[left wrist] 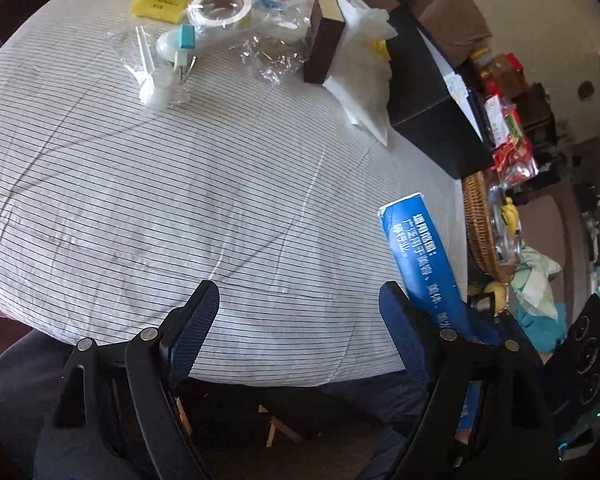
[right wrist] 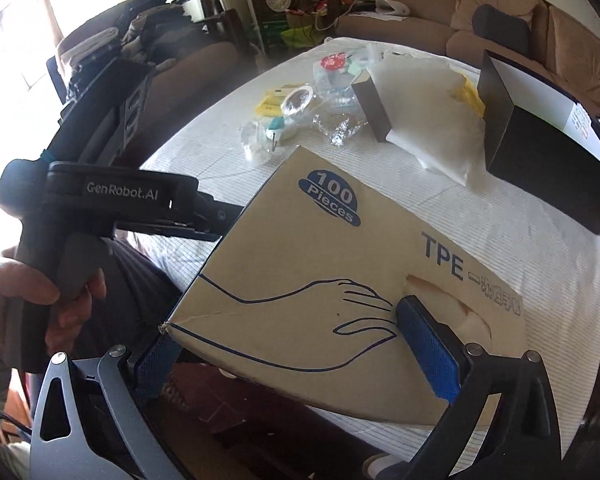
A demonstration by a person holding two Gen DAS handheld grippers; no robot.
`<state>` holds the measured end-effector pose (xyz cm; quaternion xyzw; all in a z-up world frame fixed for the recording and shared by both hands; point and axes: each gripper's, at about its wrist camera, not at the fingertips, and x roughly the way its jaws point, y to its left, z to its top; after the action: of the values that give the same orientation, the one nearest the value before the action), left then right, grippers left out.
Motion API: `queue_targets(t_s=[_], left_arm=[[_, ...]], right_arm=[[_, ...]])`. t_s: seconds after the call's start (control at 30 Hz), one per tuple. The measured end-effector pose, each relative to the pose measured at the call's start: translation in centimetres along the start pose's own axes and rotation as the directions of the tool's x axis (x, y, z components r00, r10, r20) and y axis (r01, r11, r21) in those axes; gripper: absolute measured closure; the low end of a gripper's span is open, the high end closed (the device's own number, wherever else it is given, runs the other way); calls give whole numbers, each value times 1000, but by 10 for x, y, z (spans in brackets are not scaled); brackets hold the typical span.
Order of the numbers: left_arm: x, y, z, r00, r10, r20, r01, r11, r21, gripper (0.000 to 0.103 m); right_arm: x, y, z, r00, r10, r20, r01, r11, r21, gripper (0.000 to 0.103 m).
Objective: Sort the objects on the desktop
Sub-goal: 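Carry the white glove box with the right gripper away from the table, then grasp the white glove box with the left gripper while the right gripper releases it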
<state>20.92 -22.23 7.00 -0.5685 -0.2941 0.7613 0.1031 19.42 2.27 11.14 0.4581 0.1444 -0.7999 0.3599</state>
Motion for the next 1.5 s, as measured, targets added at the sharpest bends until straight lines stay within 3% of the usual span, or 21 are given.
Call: queue_targets(t_s=[0.2,0.43,0.53,0.63,0.77,0.87,1.07,1.27,1.37,1.4,1.5], left_arm=[[-1,13,0,999,40,1,-40,999,-20,23],[7,26,5,994,107,-12,-107,994,-28,23],[-10,30,8,982,184,38,-184,983,-15,23],[-22,26,9,964,255,81,-258,966,31,23],[-11,1,2,957,282,66,-289,948,137,22],[14,-24,-5,957,289,26,-288,937,199,22],[62,-67,-24,943,333,-21,-311,897,313,22],[89,-93,-36,879,476,38,-449,797,404,21],[96,-96,-35,869,492,46,-465,783,414,16],[98,-96,-34,868,494,50,-468,781,413,13],[99,-93,-33,878,474,64,-457,795,399,12]], right_arm=[[27,27,-2,991,-120,-55,116,991,-66,0],[1,28,1,999,46,6,-46,999,2,0],[-16,-14,-1,999,41,19,-43,991,127,0],[-29,-76,-10,1000,-23,5,20,959,284,0],[-36,-162,-32,997,-68,-24,71,855,514,0],[-30,-191,-46,997,-65,-52,83,809,582,0],[-1,-175,-53,988,-47,-150,120,842,526,0],[25,-166,-56,972,-84,-221,180,869,460,0],[40,-163,-53,958,-133,-256,231,884,407,3],[44,-163,-53,957,-132,-259,230,888,398,10],[44,-161,-54,953,-169,-250,257,889,380,17]])
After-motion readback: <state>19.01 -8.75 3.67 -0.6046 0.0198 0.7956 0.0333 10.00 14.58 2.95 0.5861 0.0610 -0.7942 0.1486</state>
